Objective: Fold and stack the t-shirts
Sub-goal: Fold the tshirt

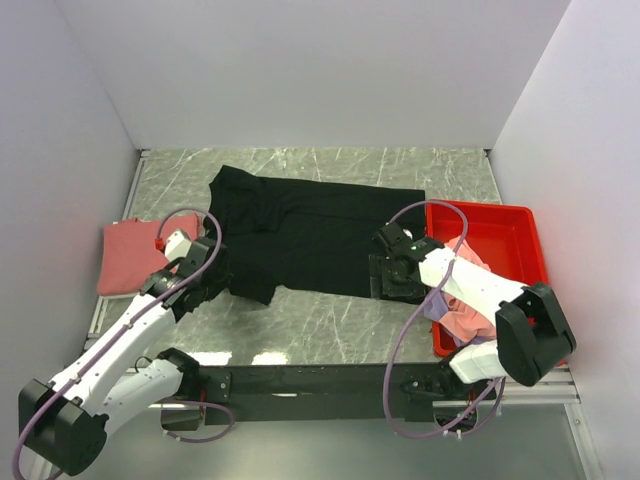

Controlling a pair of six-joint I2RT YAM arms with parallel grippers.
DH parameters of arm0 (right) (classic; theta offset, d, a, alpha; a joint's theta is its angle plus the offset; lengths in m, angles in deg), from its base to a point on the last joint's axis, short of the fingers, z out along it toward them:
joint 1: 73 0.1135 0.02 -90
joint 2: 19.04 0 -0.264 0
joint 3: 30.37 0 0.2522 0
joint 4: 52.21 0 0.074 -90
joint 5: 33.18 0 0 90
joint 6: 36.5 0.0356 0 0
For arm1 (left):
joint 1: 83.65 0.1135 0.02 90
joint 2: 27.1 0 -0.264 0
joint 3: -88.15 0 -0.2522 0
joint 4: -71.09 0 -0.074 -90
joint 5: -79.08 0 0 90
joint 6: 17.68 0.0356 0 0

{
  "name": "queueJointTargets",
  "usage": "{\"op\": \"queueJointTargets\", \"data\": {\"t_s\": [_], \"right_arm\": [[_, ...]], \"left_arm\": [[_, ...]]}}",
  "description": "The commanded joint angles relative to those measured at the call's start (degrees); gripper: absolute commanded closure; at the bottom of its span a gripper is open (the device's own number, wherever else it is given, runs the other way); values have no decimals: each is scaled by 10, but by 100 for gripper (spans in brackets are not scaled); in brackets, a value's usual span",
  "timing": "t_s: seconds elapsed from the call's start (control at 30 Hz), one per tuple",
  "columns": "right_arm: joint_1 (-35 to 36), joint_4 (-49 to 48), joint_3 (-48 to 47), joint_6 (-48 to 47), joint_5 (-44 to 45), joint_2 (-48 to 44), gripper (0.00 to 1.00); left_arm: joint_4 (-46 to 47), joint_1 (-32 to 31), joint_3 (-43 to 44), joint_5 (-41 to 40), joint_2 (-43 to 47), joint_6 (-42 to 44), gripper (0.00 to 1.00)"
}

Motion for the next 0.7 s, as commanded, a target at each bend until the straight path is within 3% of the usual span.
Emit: {"op": "queueJointTargets", "data": {"t_s": [0.0, 0.3, 0.67], "right_arm": [[1, 37, -1, 34, 63, 14, 18], [-4, 74, -19, 39, 100, 78, 21], [-52, 45, -32, 16, 93, 114, 32]], "left_arm": [[24, 2, 46, -10, 0, 25, 100], [27, 5, 68, -18, -21, 35, 100], [29, 11, 77, -22, -34, 36, 100]]}}
